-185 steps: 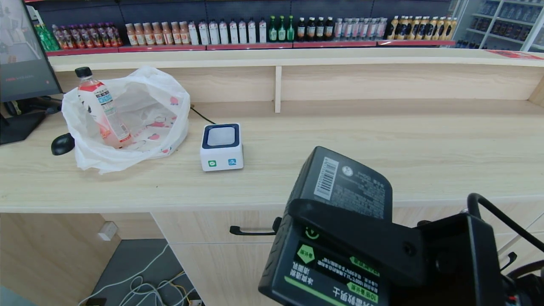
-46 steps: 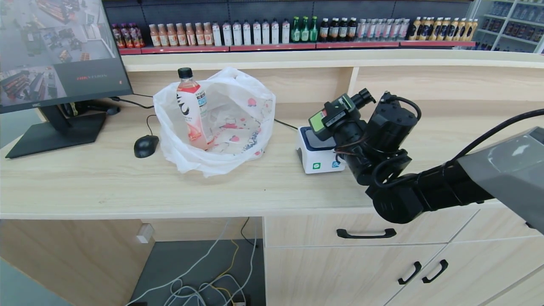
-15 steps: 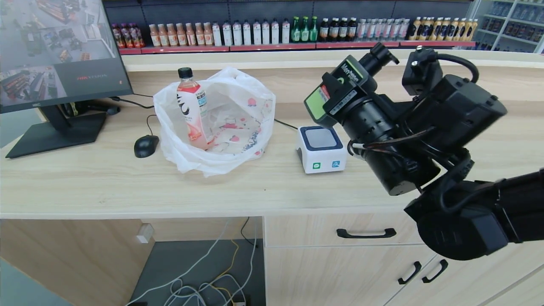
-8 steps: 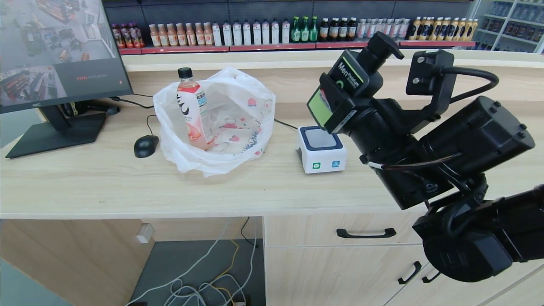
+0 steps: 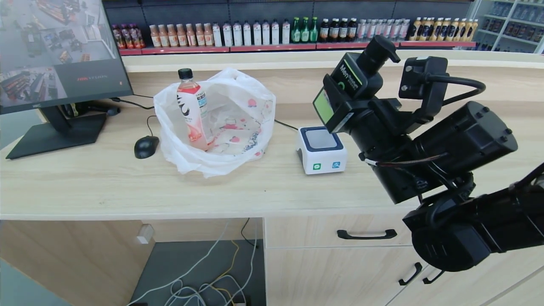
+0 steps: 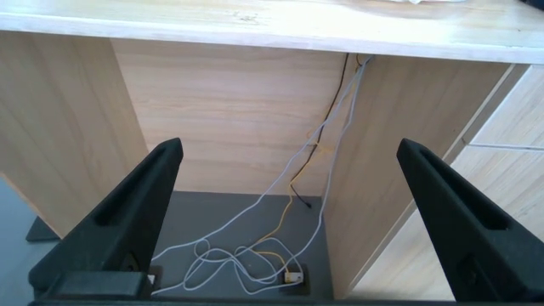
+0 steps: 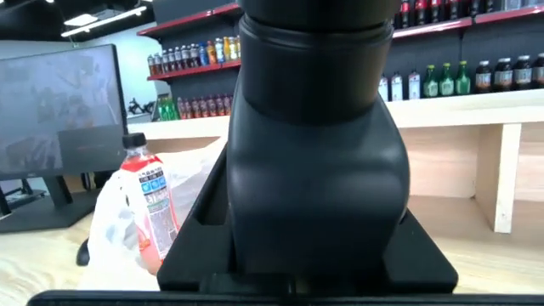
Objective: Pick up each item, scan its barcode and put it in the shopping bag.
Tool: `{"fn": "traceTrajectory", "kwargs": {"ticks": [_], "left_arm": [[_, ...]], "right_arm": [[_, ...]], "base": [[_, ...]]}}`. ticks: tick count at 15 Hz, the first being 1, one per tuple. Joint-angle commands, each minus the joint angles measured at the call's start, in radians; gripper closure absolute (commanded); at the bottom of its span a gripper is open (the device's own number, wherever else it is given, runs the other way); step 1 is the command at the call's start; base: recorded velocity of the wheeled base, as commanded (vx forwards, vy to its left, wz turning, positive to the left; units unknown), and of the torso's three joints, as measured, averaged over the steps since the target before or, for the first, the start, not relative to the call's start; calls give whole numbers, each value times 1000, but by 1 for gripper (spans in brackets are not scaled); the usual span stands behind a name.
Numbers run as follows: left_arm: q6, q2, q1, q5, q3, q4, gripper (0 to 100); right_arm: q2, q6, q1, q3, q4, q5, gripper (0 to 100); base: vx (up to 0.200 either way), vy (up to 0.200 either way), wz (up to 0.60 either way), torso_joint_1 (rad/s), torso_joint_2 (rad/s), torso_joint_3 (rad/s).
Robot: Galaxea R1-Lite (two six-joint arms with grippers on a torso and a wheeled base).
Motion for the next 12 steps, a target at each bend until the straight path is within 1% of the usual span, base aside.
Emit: {"fn": "traceTrajectory", "kwargs": {"ticks": [1,3,12], "left_arm": [[0,0,0,0,0,0,0],[-2,0,0,0,0,0,0],[-3,0,0,0,0,0,0]], "right_arm": [[15,0,-8,1,-1,1,100],[15,20,-11,9,-3,-4,100],[21,21,-19,27,-4,-15,100]], "base": [[0,200,0,2,2,7],[0,200,0,12,5,2],[0,200,0,-2,2,3]]}}
